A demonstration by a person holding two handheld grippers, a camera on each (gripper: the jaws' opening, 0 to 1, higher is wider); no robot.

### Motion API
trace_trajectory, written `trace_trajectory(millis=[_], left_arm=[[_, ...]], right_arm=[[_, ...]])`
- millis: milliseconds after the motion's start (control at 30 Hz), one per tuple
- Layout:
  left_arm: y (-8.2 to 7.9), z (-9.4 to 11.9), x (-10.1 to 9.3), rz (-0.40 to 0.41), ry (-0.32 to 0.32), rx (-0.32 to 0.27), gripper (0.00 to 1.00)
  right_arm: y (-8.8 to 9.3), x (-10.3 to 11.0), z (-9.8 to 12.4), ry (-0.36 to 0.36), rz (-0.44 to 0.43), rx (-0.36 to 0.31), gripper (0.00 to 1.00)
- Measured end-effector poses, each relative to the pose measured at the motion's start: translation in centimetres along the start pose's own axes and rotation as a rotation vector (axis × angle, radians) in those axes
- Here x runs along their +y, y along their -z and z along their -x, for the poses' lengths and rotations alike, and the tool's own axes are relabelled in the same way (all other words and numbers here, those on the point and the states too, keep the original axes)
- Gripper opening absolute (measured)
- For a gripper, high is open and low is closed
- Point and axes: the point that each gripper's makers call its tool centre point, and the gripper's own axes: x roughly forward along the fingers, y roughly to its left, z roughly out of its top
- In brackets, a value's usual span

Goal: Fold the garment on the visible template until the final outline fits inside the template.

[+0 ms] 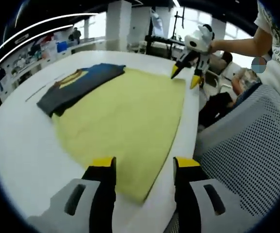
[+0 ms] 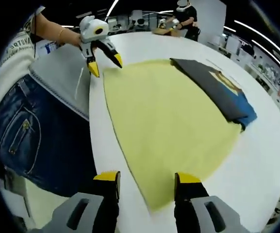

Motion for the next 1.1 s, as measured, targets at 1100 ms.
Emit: trace_trajectory(millis=[1100], left_arm=[[1.6,-0.1,0.7,-0.175,-0.043,0.161,0.05]], right_arm=[[0.7,-2.5,-0.2,0.060,0.005,0.054,0.03]])
